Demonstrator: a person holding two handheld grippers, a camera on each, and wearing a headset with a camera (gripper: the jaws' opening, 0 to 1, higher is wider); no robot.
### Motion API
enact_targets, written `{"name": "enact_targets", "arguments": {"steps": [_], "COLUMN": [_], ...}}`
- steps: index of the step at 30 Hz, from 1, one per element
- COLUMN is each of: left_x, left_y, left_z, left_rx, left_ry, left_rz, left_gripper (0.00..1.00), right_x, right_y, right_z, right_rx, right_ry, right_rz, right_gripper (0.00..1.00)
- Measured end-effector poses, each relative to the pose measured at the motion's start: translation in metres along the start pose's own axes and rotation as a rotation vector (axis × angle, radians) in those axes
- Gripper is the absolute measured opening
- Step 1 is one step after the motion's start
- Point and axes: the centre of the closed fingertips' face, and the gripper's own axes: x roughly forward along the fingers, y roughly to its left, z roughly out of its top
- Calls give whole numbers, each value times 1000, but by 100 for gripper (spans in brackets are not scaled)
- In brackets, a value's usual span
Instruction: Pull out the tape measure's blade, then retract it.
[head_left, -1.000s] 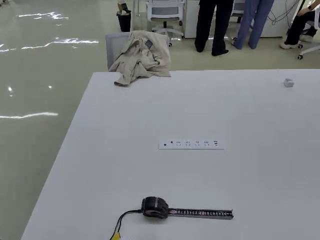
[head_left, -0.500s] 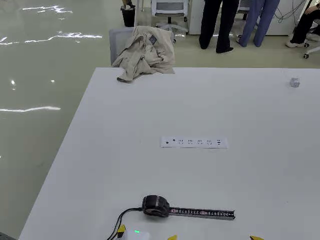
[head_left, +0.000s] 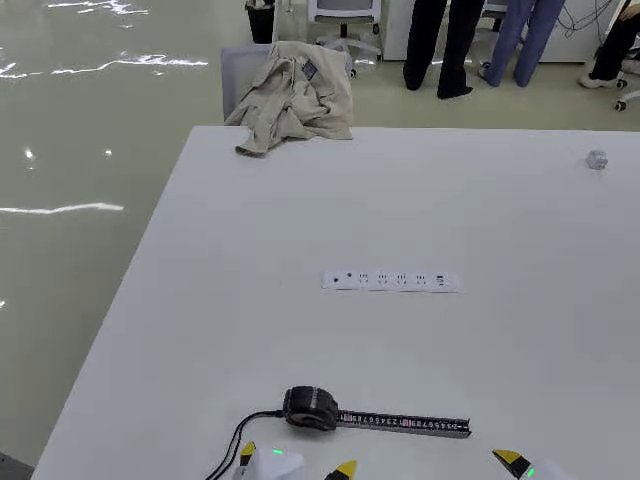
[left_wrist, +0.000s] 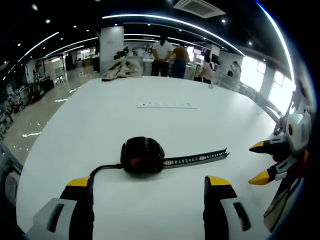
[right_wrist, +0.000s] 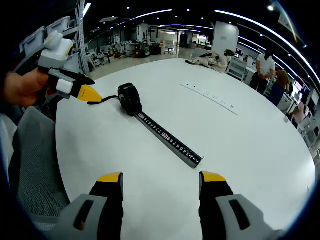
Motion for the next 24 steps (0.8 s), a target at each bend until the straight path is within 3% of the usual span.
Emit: {"name": "enact_targets", "arguments": {"steps": [13, 24], "left_x": [19, 31], "left_y": [0, 1], "left_z": [1, 3], "left_rx": [-18, 9], "left_ry": [4, 6], "left_rz": [19, 32], "left_gripper": [88, 87], "right_x": [14, 27], "right_y": [-13, -26], "right_z": [-4, -5], "right_rx": [-114, -181], "right_ry": [43, 60], "right_rz": [59, 112], "right_gripper": [58, 57]}}
